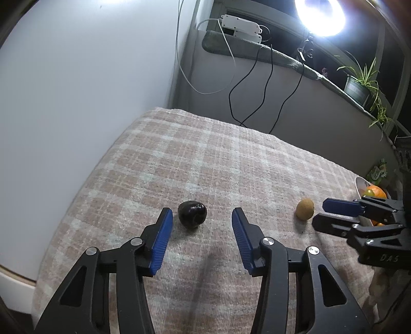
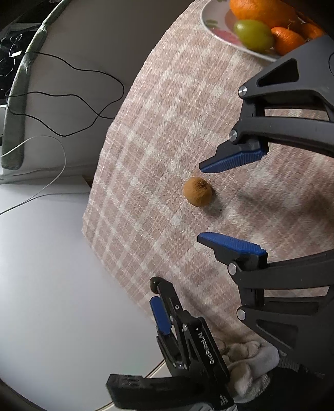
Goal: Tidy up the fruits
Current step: 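Move the left tool to the second dark plum while the right tool moves to the second kiwi, then close the left tool on the plum while the right tool closes on the kiwi, then carry the plum with the left tool while the right tool carries the kiwi to the plate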
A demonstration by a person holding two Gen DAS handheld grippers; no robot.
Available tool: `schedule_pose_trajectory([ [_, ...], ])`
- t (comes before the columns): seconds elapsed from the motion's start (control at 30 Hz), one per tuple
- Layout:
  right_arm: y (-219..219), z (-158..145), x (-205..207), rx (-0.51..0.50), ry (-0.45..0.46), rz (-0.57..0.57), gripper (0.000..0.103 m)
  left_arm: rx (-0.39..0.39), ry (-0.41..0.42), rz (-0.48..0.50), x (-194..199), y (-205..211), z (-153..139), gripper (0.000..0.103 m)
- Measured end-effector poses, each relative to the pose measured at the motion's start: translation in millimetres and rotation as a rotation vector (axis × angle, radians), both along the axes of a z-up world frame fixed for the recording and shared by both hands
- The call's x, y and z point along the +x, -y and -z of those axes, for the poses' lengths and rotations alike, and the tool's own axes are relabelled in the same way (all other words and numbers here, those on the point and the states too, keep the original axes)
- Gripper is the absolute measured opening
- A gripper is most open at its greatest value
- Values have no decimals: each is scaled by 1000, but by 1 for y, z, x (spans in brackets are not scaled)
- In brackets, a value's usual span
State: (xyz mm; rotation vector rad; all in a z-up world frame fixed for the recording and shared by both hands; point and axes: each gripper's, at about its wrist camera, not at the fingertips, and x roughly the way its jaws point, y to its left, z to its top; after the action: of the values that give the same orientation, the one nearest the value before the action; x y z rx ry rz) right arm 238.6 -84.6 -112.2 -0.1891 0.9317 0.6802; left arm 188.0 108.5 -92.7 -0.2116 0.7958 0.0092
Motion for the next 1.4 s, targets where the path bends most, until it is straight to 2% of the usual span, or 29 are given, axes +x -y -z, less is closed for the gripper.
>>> schedule_pose_trajectory([
  [0.23,-7,10,6,-16,-17,9,50,0,-25,7,8,0,4,37],
  [0.43,-11,15,10,-30,-16,23,40,-15,-24,-9,8,-5,6,27],
  [0.57,-9,16,14,-36,-15,28,29,-17,-21,-12,7,-5,6,23],
  [0.63,-9,16,15,-38,-16,26,29,-19,-20,-14,6,-5,6,21],
  [1.07,-17,17,10,-98,22,-4,29,-20,-8,-10,4,-6,6,20],
  [1.4,-4,-2,-5,-45,55,-14,29,-8,25,7,-7,1,-2,20],
])
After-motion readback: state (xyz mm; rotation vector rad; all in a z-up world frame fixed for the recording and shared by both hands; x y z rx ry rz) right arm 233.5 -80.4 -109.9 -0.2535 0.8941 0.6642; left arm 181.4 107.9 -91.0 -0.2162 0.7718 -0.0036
